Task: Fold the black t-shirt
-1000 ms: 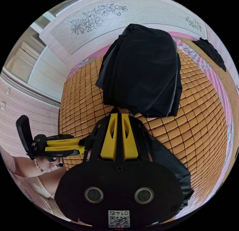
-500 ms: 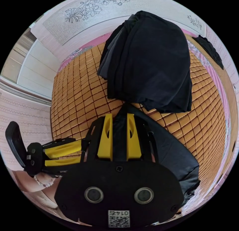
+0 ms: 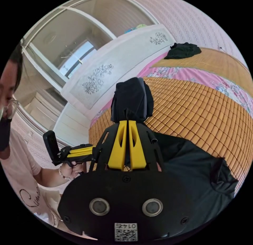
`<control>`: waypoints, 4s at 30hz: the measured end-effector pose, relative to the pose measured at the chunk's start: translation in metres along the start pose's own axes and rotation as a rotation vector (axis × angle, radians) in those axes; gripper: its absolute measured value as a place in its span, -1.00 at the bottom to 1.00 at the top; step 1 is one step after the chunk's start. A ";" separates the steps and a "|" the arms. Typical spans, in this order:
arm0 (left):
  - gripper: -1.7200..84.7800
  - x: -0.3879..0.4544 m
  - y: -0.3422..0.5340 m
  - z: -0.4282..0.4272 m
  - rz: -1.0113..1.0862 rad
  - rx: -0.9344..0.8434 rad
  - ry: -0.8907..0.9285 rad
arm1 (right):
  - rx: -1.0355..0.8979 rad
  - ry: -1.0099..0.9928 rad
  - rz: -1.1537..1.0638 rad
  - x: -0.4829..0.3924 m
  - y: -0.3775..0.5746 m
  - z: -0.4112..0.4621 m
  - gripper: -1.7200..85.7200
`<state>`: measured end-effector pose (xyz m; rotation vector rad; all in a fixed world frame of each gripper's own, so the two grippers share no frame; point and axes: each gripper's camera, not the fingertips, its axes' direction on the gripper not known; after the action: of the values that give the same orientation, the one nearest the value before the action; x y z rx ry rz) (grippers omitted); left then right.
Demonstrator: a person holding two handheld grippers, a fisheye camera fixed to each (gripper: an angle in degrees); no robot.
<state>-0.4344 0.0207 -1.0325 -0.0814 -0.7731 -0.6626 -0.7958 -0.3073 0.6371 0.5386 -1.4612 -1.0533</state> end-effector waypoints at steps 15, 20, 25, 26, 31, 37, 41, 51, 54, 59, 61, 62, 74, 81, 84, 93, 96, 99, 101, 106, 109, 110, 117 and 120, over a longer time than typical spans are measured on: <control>-0.85 0.218 0.076 0.129 0.430 -0.464 0.318 | -0.338 0.438 0.415 0.037 0.153 -0.135 -0.89; -0.85 0.204 0.067 0.149 0.409 -0.421 0.146 | -0.297 0.385 0.169 0.022 0.042 -0.069 -0.84; -0.84 0.199 0.054 0.191 0.420 -0.398 -0.020 | -0.298 0.441 0.052 0.021 -0.067 0.012 -0.79; -0.84 0.201 0.054 0.204 0.428 -0.410 -0.043 | -0.320 0.442 0.060 0.024 -0.088 0.030 -0.78; -0.95 0.206 0.056 0.249 0.407 -0.489 -0.048 | -0.451 0.376 0.087 0.025 -0.137 0.074 -0.90; -0.98 0.193 0.052 0.261 0.271 -0.427 -0.039 | -0.473 0.442 0.004 -0.009 -0.183 0.076 -0.94; -0.97 0.178 0.057 0.290 0.169 -0.465 -0.015 | -0.535 0.428 -0.015 -0.016 -0.213 0.078 -0.88; -0.84 0.191 0.059 0.302 0.093 -0.425 0.025 | -0.244 0.575 0.134 -0.074 -0.157 -0.153 -0.84; -0.84 0.226 0.055 0.301 0.213 -0.402 0.031 | -0.255 0.691 0.339 -0.093 -0.070 -0.212 -0.84; -0.84 0.313 0.055 0.348 0.437 -0.469 0.153 | -0.242 0.749 0.732 -0.113 0.044 -0.295 -0.71; -0.84 0.355 0.059 0.370 0.520 -0.502 0.234 | -0.163 0.819 0.808 -0.124 0.062 -0.328 -0.70; -0.84 0.385 0.063 0.384 0.569 -0.515 0.289 | -0.108 0.876 0.834 -0.131 0.069 -0.347 -0.71; -0.78 0.673 0.119 0.521 1.018 -0.540 0.491 | 0.003 0.844 1.067 -0.113 0.078 -0.423 -0.79; -0.77 0.769 0.166 0.599 1.133 -0.626 0.407 | -0.033 0.827 1.017 -0.137 0.056 -0.442 -0.80; -0.75 0.791 0.186 0.617 1.145 -0.638 0.377 | -0.003 0.810 1.005 -0.150 0.054 -0.450 -0.80; -0.74 0.808 0.238 0.640 1.242 -0.587 0.365 | -0.010 0.817 0.965 -0.182 0.041 -0.466 -0.80; -0.74 0.802 0.242 0.643 1.219 -0.566 0.394 | -0.001 0.801 0.971 -0.190 0.041 -0.474 -0.81; -0.75 0.800 0.243 0.646 1.209 -0.566 0.388 | -0.020 0.813 0.952 -0.199 0.036 -0.476 -0.81; -0.77 0.800 0.244 0.647 1.203 -0.568 0.386 | -0.032 0.826 0.940 -0.206 0.034 -0.476 -0.81; -0.85 0.794 0.242 0.650 1.187 -0.592 0.421 | -0.028 0.817 0.944 -0.217 0.035 -0.482 -0.81; -0.94 0.788 0.240 0.651 1.170 -0.621 0.461 | -0.028 0.819 0.936 -0.226 0.037 -0.484 -0.81; -0.96 0.786 0.239 0.651 1.170 -0.616 0.461 | -0.030 0.822 0.932 -0.229 0.037 -0.485 -0.81; -0.98 0.767 0.228 0.642 1.154 -0.593 0.448 | -0.014 0.818 0.927 -0.249 0.048 -0.490 -0.83; -0.98 0.754 0.213 0.629 1.094 -0.560 0.467 | 0.065 0.808 0.884 -0.269 0.054 -0.502 -0.93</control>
<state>-0.3054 -0.0147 -0.0367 -0.7750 -0.0021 0.1806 -0.2532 -0.2073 0.4872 0.2482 -0.8343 -0.0433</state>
